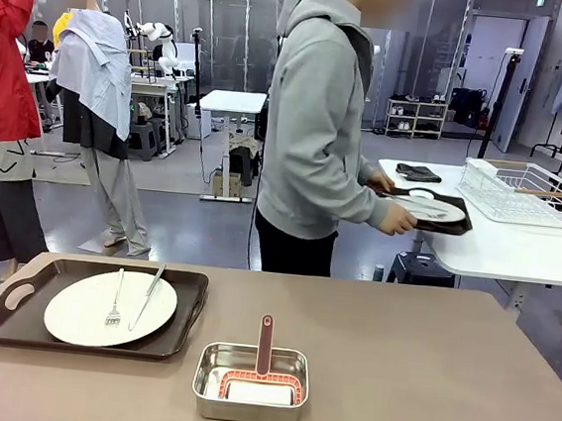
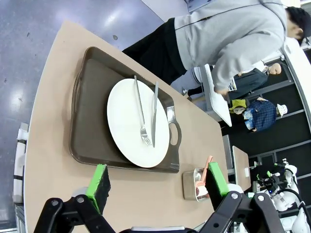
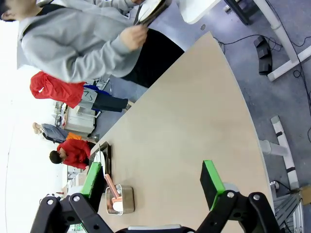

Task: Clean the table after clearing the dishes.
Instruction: When the left (or right) Handle tray is removed, use the left hand (or right hand) to clean the left (or right) side of the table with the Lint Roller.

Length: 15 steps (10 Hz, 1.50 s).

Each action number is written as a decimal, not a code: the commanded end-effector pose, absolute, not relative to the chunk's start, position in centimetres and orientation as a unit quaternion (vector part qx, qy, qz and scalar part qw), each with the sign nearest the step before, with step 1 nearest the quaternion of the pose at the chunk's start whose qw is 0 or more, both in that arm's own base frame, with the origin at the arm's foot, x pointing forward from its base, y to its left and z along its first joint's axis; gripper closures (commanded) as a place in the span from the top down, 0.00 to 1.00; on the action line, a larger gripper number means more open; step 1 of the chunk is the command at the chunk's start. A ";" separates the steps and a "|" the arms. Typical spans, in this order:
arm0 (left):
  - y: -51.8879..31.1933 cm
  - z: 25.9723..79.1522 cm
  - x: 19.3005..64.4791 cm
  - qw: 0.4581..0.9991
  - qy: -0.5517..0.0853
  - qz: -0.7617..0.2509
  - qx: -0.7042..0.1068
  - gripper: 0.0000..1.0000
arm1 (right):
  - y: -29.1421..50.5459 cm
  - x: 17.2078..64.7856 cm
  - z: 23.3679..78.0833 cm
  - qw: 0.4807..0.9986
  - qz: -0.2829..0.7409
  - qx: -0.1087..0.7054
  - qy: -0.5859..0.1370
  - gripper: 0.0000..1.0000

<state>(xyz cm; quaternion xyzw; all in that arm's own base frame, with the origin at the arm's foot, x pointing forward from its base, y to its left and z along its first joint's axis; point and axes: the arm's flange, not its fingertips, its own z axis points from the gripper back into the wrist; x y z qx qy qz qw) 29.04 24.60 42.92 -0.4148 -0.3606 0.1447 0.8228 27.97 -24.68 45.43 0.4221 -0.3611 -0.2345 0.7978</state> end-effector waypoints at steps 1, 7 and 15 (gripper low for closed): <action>25.0 42.9 28.9 0.821 -0.362 0.138 -0.419 1.00 | -24.7 27.7 45.2 0.795 -0.227 0.424 -0.370 1.00; 25.0 42.9 28.9 0.821 -0.362 0.138 -0.419 1.00 | -9.7 37.8 57.8 0.856 0.112 0.363 -0.350 1.00; 25.0 42.9 28.9 0.821 -0.362 0.138 -0.419 1.00 | 16.1 39.9 51.5 0.856 0.404 0.262 -0.190 1.00</action>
